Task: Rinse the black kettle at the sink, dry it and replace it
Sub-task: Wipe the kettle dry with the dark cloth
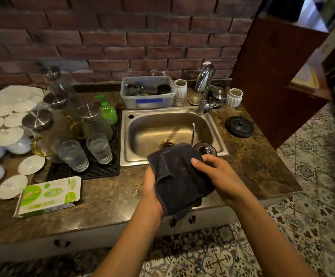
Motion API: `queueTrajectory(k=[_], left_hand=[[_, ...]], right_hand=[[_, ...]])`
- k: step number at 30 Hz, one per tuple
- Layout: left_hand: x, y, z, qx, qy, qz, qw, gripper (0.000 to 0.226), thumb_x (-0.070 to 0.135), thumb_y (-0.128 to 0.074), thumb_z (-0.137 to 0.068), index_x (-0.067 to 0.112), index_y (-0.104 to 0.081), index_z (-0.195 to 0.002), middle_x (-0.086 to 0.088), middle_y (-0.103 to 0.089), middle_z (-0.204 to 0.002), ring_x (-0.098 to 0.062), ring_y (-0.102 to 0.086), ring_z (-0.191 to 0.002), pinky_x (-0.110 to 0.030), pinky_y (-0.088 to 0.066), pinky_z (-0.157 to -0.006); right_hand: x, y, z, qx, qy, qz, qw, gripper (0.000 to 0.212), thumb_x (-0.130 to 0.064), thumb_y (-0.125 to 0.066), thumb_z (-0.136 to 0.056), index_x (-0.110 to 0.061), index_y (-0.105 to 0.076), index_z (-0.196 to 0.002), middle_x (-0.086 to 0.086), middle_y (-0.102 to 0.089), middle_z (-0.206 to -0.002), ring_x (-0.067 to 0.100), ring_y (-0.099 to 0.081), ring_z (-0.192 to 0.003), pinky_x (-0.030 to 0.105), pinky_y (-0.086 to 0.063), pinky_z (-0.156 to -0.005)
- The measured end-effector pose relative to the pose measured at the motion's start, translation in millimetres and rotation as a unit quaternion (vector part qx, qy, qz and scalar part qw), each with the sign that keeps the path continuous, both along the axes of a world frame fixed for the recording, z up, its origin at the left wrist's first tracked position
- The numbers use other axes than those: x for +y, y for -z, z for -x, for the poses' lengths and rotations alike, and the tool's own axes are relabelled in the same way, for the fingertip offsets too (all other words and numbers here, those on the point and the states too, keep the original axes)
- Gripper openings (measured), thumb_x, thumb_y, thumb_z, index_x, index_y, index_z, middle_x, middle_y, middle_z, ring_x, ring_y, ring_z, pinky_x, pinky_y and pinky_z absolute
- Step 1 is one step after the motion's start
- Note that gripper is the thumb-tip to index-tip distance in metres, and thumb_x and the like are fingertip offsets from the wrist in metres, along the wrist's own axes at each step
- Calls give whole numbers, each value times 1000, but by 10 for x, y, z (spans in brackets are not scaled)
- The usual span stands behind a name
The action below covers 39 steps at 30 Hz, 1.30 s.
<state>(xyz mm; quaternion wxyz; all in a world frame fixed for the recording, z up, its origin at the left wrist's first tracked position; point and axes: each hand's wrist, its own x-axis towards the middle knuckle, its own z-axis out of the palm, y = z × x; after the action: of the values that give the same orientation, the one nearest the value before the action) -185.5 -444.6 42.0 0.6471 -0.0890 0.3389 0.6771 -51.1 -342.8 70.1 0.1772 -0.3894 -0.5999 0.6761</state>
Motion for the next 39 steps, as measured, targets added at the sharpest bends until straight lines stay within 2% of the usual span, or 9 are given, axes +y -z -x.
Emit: queueTrajectory(k=[9, 12, 16, 18, 26, 28, 33, 36, 39], left_hand=[[204, -225, -193, 11, 68, -22, 997, 87, 79, -49, -85, 10, -65, -135, -22, -62, -140, -39, -57, -132, -53, -35, -118], [358, -275, -389, 99, 94, -56, 989, 54, 45, -69, -85, 19, -66, -132, -18, -68, -133, -31, -70, -117, -48, -51, -102], [690, -204, -701, 293, 52, -6, 955, 109, -10, -85, -64, 43, -40, -148, -10, -65, -134, -29, -70, -115, -47, -61, -89], [940, -211, -833, 320, 19, 3, 947, 101, -15, -78, -74, 44, -41, -148, -10, -61, -136, -29, -69, -114, -43, -64, -81], [1970, 43, -1219, 221, -28, 91, 971, 29, 34, -49, -105, 40, -62, -131, -5, -68, -132, -29, -70, -114, -54, -58, -95], [2181, 162, -1306, 219, -19, 110, 969, 36, 35, -55, -103, 42, -55, -138, -5, -66, -134, -29, -69, -114, -52, -59, -93], [2657, 557, -1455, 249, 33, 125, 960, 96, -8, -67, -89, 52, -27, -152, -17, -63, -136, -33, -71, -109, -43, -62, -78], [2915, 760, -1467, 253, 60, 127, 957, 91, -20, -55, -87, 42, -38, -151, -15, -64, -135, -33, -68, -116, -45, -60, -88], [3122, 968, -1477, 277, 86, 141, 947, 74, -22, -53, -85, 29, -58, -138, -13, -63, -135, -30, -63, -120, -36, -59, -81]], right_hand=[[289, -223, -535, 89, 87, 41, 991, 22, -26, -68, -91, -8, -68, -106, 13, -74, -104, 28, -72, -95, 40, -56, -82], [475, -238, -729, 110, 106, 63, 986, 19, -23, -64, -96, -10, -64, -110, 11, -77, -104, 25, -75, -96, 37, -60, -78], [778, -211, -955, 127, 117, 65, 983, 20, -20, -60, -99, -7, -60, -114, 10, -77, -103, 24, -76, -97, 32, -61, -72], [958, -203, -1061, 138, 115, 73, 981, 20, -18, -60, -98, -7, -60, -114, 10, -78, -101, 23, -76, -95, 31, -61, -70], [1851, 38, -1491, 115, 124, 105, 980, 15, -21, -62, -97, -13, -65, -109, 9, -78, -102, 24, -76, -95, 40, -58, -80], [2071, 189, -1576, 94, 131, 112, 981, 14, -21, -61, -99, -13, -65, -109, 8, -78, -101, 22, -76, -93, 38, -58, -77], [2629, 677, -1721, 34, 155, 169, 973, 14, -18, -56, -102, -14, -63, -114, 13, -77, -111, 22, -78, -91, 34, -59, -70], [2943, 939, -1737, -12, 154, 211, 965, 18, -13, -51, -105, -14, -60, -120, 16, -74, -114, 29, -74, -96, 39, -59, -73], [3198, 1175, -1693, -42, 145, 220, 964, 26, -9, -46, -106, -14, -57, -128, 18, -69, -122, 33, -70, -108, 45, -60, -83]])
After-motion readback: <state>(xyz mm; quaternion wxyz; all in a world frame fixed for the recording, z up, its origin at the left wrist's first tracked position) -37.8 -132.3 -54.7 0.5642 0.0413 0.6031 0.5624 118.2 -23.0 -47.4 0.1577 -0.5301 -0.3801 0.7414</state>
